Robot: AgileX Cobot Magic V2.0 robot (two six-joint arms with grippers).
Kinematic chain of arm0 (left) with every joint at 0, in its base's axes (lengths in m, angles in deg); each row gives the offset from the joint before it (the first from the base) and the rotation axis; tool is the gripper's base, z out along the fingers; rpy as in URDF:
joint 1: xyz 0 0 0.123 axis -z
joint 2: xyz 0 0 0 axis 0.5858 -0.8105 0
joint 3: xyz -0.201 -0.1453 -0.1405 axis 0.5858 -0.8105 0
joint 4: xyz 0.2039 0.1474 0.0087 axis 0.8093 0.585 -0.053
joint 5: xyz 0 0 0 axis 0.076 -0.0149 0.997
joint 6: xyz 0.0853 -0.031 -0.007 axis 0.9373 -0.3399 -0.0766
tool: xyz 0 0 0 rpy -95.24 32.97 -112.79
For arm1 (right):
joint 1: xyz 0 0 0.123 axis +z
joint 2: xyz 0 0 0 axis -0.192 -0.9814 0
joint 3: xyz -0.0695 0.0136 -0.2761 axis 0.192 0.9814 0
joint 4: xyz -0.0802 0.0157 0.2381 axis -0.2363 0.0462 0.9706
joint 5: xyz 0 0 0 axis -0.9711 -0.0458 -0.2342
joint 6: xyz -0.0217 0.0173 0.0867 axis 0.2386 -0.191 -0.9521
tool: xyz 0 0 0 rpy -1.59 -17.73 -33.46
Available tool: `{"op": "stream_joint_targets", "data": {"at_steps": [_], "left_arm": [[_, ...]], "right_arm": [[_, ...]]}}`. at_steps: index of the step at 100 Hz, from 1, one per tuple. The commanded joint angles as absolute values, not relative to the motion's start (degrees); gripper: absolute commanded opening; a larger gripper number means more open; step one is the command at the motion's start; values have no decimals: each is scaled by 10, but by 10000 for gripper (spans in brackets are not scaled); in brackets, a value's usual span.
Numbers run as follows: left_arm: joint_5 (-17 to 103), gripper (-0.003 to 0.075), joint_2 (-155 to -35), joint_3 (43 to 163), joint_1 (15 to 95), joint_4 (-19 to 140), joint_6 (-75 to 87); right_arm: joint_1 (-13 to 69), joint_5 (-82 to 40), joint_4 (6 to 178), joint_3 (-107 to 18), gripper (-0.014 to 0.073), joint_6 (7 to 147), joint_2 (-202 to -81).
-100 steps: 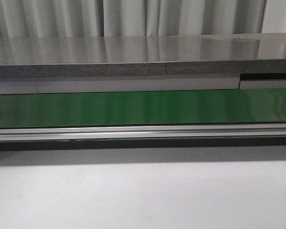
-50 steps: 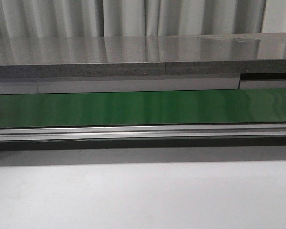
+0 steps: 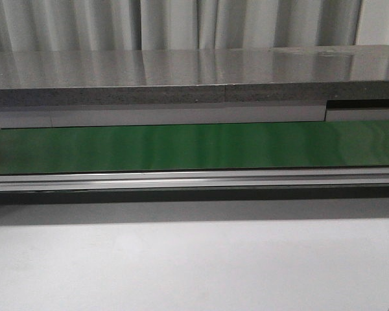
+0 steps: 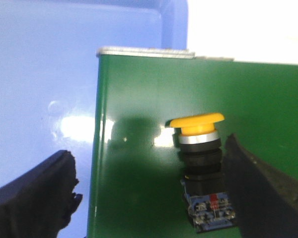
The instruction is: Move button from left to right
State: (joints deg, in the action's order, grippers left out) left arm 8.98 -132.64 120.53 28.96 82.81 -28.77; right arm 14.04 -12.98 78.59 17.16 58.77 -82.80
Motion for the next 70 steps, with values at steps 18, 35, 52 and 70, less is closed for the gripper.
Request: {"op": "stream_joint_targets", "data": {"at_steps": [18,35,52,70], "left_arm": [[119,578,-1232,1216,293,744,-222],[151,578,-1167,1175,293,695,-187],[213,578,-1079,1112,293,694,-183],[292,578,-973,1030,293,694,-180]], "right_arm": [[136,-80,789,162,-68,588,-816],[136,-80,789,162,-68,588,-816],[136,-80,789,162,-68,588,-816],[136,-80,789,162,-68,588,-816]]}}
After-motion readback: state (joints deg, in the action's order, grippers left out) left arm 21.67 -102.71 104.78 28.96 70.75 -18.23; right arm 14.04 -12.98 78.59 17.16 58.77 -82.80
